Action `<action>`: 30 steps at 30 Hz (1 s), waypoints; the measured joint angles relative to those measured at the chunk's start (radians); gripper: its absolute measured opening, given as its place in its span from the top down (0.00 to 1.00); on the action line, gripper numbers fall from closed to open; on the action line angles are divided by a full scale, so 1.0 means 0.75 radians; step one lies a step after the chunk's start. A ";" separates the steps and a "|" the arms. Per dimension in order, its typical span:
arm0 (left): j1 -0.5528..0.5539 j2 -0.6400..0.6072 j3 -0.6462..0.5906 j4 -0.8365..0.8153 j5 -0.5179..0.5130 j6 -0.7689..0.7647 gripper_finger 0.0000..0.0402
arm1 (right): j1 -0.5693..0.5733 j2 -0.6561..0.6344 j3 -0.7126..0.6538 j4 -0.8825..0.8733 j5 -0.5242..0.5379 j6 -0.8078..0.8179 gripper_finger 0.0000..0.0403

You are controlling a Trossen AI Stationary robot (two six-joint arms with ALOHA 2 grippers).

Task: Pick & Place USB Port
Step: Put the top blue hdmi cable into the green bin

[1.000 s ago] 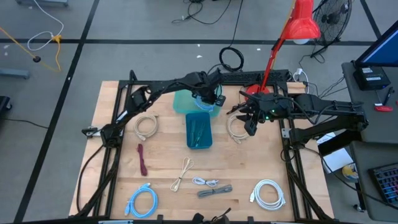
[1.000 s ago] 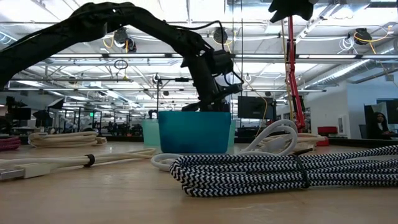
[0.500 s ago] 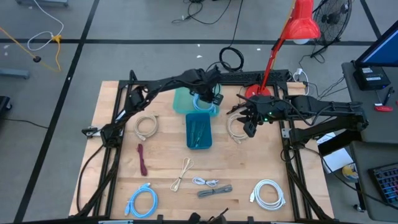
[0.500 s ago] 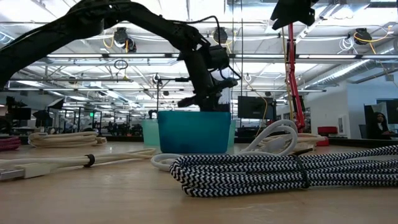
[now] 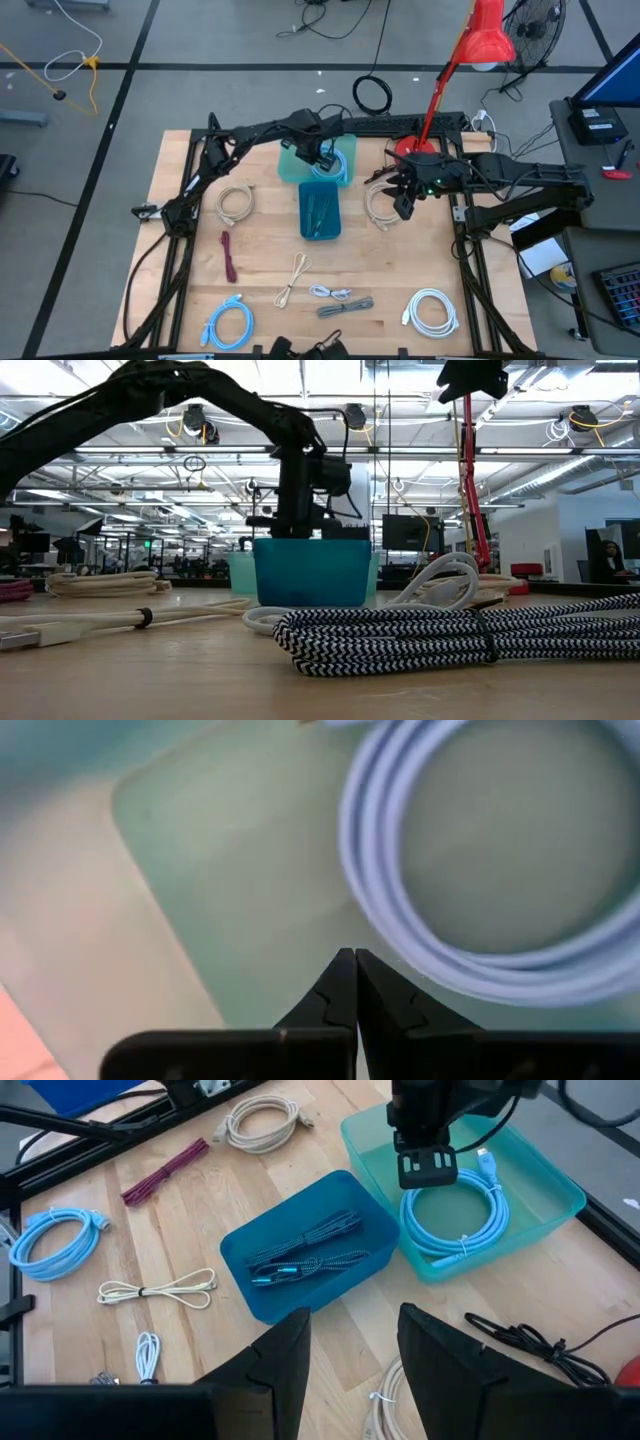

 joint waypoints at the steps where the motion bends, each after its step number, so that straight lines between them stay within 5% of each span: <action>1: 0.006 0.000 -0.019 0.001 0.001 -0.006 1.00 | 0.000 -0.005 0.000 -0.006 0.000 0.000 0.65; 9: 0.008 0.001 -0.168 0.130 0.069 -0.008 1.00 | 0.000 -0.036 0.000 -0.007 0.006 0.004 0.65; 30: -0.041 0.001 -0.170 0.260 0.041 0.004 1.00 | 0.000 -0.037 0.000 -0.008 0.005 -0.010 0.65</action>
